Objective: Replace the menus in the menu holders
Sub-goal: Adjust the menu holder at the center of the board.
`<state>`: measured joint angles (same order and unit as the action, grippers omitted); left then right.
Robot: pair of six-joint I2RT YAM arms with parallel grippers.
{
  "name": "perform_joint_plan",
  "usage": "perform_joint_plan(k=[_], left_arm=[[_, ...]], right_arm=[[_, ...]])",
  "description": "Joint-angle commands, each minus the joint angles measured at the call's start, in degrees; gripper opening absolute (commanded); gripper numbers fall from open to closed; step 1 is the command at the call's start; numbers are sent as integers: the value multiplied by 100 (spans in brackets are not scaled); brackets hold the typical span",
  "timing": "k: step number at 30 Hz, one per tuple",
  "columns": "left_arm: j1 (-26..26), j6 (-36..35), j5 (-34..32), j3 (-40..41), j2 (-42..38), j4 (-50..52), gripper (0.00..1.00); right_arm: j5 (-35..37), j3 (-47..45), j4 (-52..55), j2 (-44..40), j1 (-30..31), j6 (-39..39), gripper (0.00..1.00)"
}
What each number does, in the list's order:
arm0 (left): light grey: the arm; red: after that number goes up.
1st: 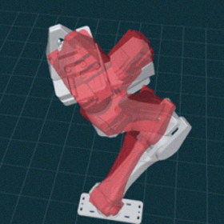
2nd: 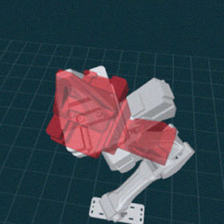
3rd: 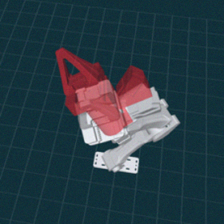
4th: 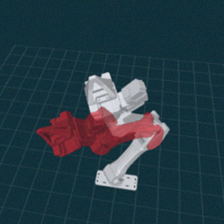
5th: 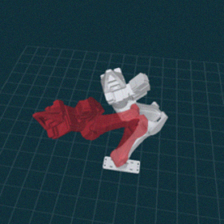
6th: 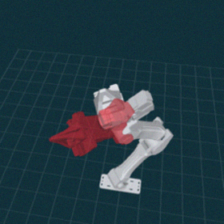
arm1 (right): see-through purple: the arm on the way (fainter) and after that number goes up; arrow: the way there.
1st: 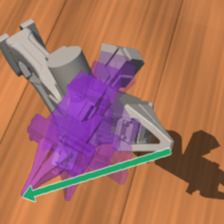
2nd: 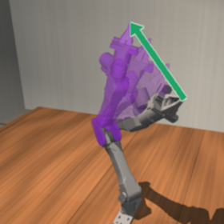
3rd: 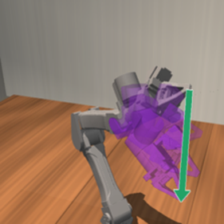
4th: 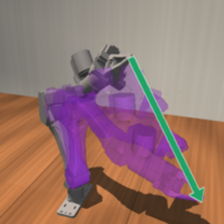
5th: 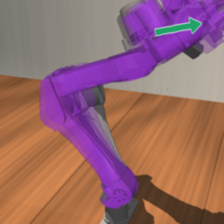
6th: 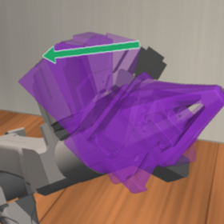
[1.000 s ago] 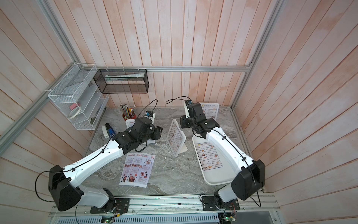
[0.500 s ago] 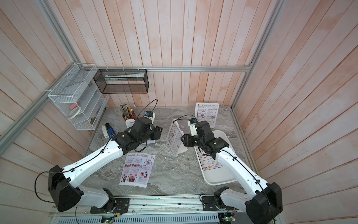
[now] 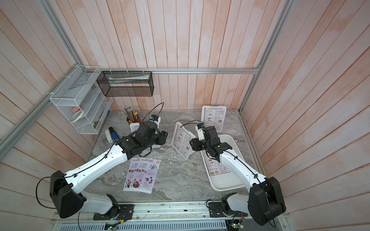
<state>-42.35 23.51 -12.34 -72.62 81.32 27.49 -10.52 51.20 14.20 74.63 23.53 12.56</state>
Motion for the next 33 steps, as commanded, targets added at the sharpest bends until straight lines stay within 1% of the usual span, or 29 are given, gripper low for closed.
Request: perform_joint_plan(k=[1,5,12,16,19,21,23,26,29,33], left_arm=[[-19,-77,-49,-193,99,29,59],[-12,-86,-41,-243,184,7,59],[-13,-87,-5,-271,275,-6,59],[-10,-99,-48,-219,211,24,59],[10,-98,-76,-141,123,29,59],[24,-91,-85,-82,79,18,59],[48,-60,-76,-29,33,-13,59],[57,-53,-70,-16,-6,-6,59],[52,-40,-67,2,-71,1,59],[57,-21,-117,33,-156,42,59]], right_arm=[[-31,223,-307,331,-151,-426,60],[-18,407,-478,727,-322,-570,61],[123,856,-644,1174,-510,-550,66],[117,918,-460,948,-501,-378,70],[550,635,-419,433,-460,147,73],[820,254,-641,41,-303,650,75],[1363,-257,-1050,-380,132,1127,79],[2091,-747,-1523,-694,778,1618,80],[2270,-858,-1839,-557,1133,1883,80],[2412,-667,-2094,131,1324,1810,80]])
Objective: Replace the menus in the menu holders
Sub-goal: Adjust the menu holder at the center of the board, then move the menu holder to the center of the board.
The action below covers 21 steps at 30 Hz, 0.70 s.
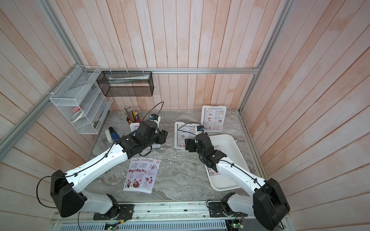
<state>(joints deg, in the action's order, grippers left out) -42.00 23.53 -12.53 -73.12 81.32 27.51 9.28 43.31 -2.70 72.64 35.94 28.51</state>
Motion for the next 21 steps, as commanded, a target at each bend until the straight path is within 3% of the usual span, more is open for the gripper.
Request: perform_joint_plan(k=[1,14,21], left_arm=[[24,-23,-118,104,-173,66,59],[180,-79,-170,228,-354,176,59],[271,-122,-170,235,-328,202,59]], right_arm=[[491,190,-464,520,95,176,80],[1089,873,-1013,2222,33,-32,80],[858,1276,-1184,2773,-117,-12,80]])
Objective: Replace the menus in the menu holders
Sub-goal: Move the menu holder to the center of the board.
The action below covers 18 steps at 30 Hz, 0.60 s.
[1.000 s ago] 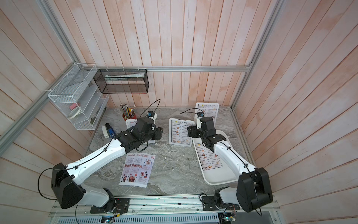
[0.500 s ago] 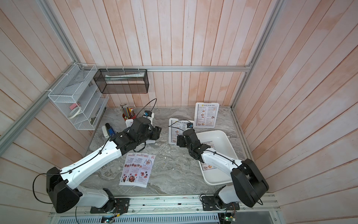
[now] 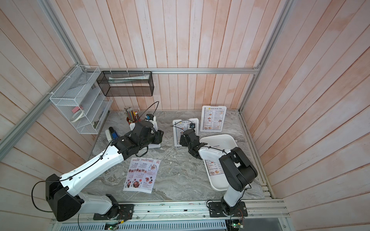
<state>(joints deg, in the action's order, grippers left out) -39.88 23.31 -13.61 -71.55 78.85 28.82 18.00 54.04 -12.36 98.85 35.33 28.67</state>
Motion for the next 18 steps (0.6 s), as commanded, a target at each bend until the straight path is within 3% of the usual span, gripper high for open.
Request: perform_joint_plan(k=[1,18], left_arm=[[80,-100,-59,84,-80,67,59],[221,-153,2,44,-19,98,59]], right_arm=[[-30,252,-265,228,-62,-12,80],[-455,1530,-355,1606,-349,27,80]])
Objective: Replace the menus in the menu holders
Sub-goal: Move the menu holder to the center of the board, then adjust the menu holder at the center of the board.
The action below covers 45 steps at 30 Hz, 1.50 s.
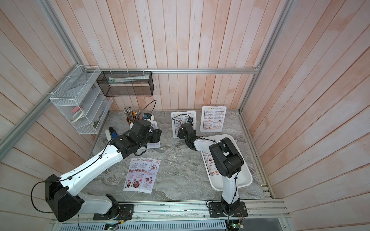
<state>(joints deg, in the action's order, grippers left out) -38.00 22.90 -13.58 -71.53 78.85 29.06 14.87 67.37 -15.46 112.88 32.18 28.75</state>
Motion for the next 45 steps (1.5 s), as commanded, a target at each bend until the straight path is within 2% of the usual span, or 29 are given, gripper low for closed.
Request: perform_joint_plan(k=[1,9,12,17,22,28,34,38,45], left_arm=[[38,-120,-4,42,-21,74,59],[60,-44,-52,210,-208,152,59],[98,52,-22,301,-346,217,59],[93,223,64,410,-632,396,59],[161,365,76,738,-1043,681,60],[758,544,532,1514,-1652,842,61],[1175,698,821,2161,-2207,1009,61],[1287,714,1039,2469,-2313,998,62],[1295,775,1243,2668,-2398,894,62]], right_arm=[[-156,259,-44,263,-44,16,80],[-504,364,-204,367,-125,31,80],[-1035,328,-343,234,-169,-32,80],[-1759,-251,-660,-554,-160,-271,80],[-3001,-711,-919,-1067,-126,-799,80],[-4293,-890,-1668,-992,43,-981,79],[-4825,-491,-1830,-564,389,-1093,79],[-4563,-38,-1552,-185,606,-1239,79],[-4713,654,-1528,437,657,-1100,79]])
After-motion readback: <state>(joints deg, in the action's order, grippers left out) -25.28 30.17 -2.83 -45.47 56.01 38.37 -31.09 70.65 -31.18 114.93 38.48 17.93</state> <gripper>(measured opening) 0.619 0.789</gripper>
